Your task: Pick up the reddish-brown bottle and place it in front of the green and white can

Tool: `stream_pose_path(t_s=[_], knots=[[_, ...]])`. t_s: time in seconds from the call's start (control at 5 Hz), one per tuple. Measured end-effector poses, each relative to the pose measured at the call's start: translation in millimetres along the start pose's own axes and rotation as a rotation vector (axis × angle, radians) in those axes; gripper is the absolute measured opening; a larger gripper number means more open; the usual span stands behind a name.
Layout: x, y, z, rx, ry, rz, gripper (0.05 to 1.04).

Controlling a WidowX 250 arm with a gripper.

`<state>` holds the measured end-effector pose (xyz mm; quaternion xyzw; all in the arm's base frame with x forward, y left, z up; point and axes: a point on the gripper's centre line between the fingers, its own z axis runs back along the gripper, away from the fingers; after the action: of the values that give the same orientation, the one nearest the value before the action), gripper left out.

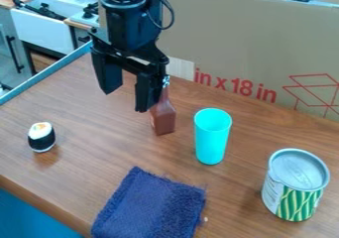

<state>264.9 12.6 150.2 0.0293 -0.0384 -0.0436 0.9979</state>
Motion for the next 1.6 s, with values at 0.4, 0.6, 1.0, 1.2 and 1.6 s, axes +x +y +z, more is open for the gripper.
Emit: stream_pose_path(t_s=[0.4, 0.6, 1.0, 1.2, 1.6], knots=[[31, 11, 1, -0.007, 0.047, -0.101, 1.001], [56, 32, -6, 0.025, 0.060, -0.187, 1.001], [79, 31, -24, -0.012, 0.089, -0.352, 1.001], [81, 28, -35, -0.049, 0.119, -0.394, 1.001], [92, 28, -55, -0.060, 0.139, -0.380, 1.001]])
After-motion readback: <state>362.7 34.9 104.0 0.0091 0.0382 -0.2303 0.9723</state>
